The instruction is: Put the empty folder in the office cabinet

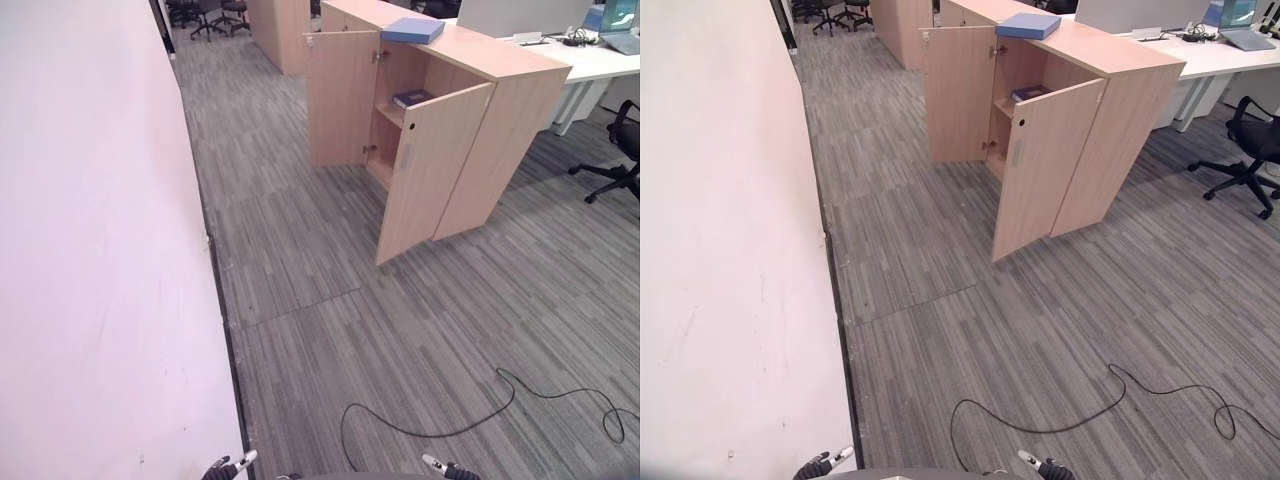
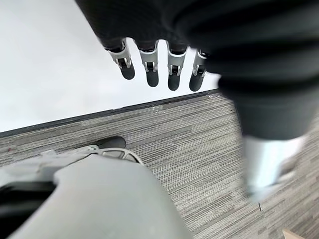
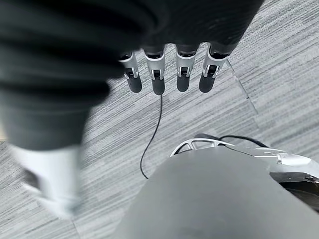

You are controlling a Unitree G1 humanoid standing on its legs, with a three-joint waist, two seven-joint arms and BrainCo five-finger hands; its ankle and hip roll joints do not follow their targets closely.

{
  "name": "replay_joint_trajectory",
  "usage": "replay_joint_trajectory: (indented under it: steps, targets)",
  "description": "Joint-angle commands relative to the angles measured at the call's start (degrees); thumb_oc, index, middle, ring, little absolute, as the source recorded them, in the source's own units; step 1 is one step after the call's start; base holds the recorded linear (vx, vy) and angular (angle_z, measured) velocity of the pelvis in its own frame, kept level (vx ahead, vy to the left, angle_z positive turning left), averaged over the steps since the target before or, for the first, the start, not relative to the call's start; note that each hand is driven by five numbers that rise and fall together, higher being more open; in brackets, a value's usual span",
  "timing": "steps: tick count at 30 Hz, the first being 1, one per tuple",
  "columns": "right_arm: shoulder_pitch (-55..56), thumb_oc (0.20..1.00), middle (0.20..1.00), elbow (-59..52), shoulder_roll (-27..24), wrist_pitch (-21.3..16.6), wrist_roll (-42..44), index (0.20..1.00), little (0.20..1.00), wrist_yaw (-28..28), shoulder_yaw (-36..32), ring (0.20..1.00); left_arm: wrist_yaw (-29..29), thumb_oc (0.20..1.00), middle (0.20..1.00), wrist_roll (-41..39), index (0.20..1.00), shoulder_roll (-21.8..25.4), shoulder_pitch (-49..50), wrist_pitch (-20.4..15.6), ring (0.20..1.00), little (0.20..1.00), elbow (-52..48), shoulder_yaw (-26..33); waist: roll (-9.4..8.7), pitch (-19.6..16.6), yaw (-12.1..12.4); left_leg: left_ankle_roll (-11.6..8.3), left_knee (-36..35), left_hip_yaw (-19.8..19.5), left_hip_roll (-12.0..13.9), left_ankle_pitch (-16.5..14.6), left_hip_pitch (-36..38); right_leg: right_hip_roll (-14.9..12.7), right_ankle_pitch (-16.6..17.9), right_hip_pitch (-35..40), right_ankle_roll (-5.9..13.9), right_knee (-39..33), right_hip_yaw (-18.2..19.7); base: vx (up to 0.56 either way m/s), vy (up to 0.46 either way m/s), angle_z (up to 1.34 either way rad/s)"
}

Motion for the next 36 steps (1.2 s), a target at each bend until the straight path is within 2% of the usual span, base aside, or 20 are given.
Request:
replay_joint_trajectory:
  steps: [1, 5, 9, 11, 13, 17, 22, 36]
  targets:
    - [-3.16, 1.000, 1.000, 3.30, 0.92, -1.13, 0.74, 1.000, 1.000, 0.69, 1.32, 1.000, -0.71, 1.000, 1.000, -2.19, 1.000, -1.73, -1.89, -1.14, 1.000, 1.000, 1.87, 1.50, -0.46, -0.06, -0.43, -3.21, -4.06, 1.25, -0.81, 1.76, 0.26, -1.05, 6.15, 3.42, 4.58, -8.43, -4.76, 0.00, 0.000, 0.00]
    - [-3.17, 1.000, 1.000, 3.12, 0.81, -1.05, 0.44, 1.000, 1.000, 0.79, 1.59, 1.000, -0.61, 1.000, 1.000, -1.90, 1.000, -1.74, -1.96, -1.39, 1.000, 1.000, 1.79, 1.39, -0.47, -0.15, -0.37, -3.17, -4.09, 1.06, -0.83, 1.80, 0.20, -1.00, 6.16, 3.39, 4.54, -8.43, -4.73, 0.00, 0.000, 0.00]
    - [-3.37, 1.000, 1.000, 2.79, 0.76, -1.39, 0.64, 1.000, 1.000, 0.29, 1.64, 1.000, 2.04, 1.000, 1.000, 2.53, 1.000, -0.74, -2.27, -2.75, 1.000, 1.000, -0.32, -0.66, -0.66, 0.02, -0.24, -3.18, -4.10, 0.91, -0.83, 1.83, 0.14, -0.95, 6.12, 3.35, 4.52, -8.43, -4.81, 0.00, -0.006, 0.01]
    - [-3.55, 1.000, 1.000, 2.36, 1.30, -2.21, 1.30, 1.000, 1.000, -0.76, 1.78, 1.000, 6.82, 1.000, 1.000, 5.94, 1.000, 0.00, -2.64, -4.35, 1.000, 1.000, -2.50, -1.24, -1.05, 0.32, 0.24, -3.23, -4.06, 0.74, -0.80, 1.79, 0.07, -0.91, 6.00, 3.48, 4.53, -8.43, -5.03, -0.01, -0.035, 0.04]
    - [-3.66, 1.000, 1.000, 2.35, 2.05, -2.77, 1.78, 1.000, 1.000, -2.13, 1.88, 1.000, 9.33, 1.000, 1.000, 5.50, 1.000, -0.85, -2.62, -4.40, 1.000, 1.000, -2.17, -0.71, -1.33, 0.35, 0.47, -3.26, -4.03, 0.74, -0.80, 1.82, 0.08, -0.86, 5.90, 3.55, 4.52, -8.43, -5.20, -0.01, -0.031, 0.08]
    - [-3.60, 1.000, 1.000, 2.07, 1.76, -2.59, 1.99, 1.000, 1.000, -1.40, 2.35, 1.000, 5.29, 1.000, 1.000, 3.35, 1.000, -1.00, -2.50, -3.86, 1.000, 1.000, -1.45, -1.57, -1.19, 0.27, 0.21, -3.34, -3.99, 0.72, -0.65, 1.91, 0.09, -0.68, 5.77, 3.60, 4.40, -8.43, -5.09, 0.00, -0.005, 0.01]
    - [-3.70, 1.000, 1.000, 0.98, 1.37, -2.40, 1.33, 1.000, 1.000, -0.72, 3.24, 1.000, 2.93, 1.000, 1.000, 3.16, 1.000, -1.24, -2.47, -3.02, 1.000, 1.000, 0.32, -1.88, -0.86, 0.03, -0.29, -3.32, -3.96, 1.25, -0.53, 1.78, 0.36, -0.59, 5.77, 3.54, 4.26, -8.43, -4.74, 0.00, 0.000, 0.00]
    - [-3.83, 1.000, 1.000, 0.20, 0.81, -2.27, -3.77, 1.000, 1.000, -3.18, 4.97, 1.000, 3.23, 1.000, 1.000, 6.72, 1.000, -1.21, -2.61, -2.49, 1.000, 1.000, 0.90, -3.94, -0.49, 0.23, -0.79, -2.92, -4.02, 1.41, -0.69, 1.23, 0.81, -0.37, 5.74, 3.41, 4.16, -8.43, -3.62, 0.00, 0.002, -0.05]
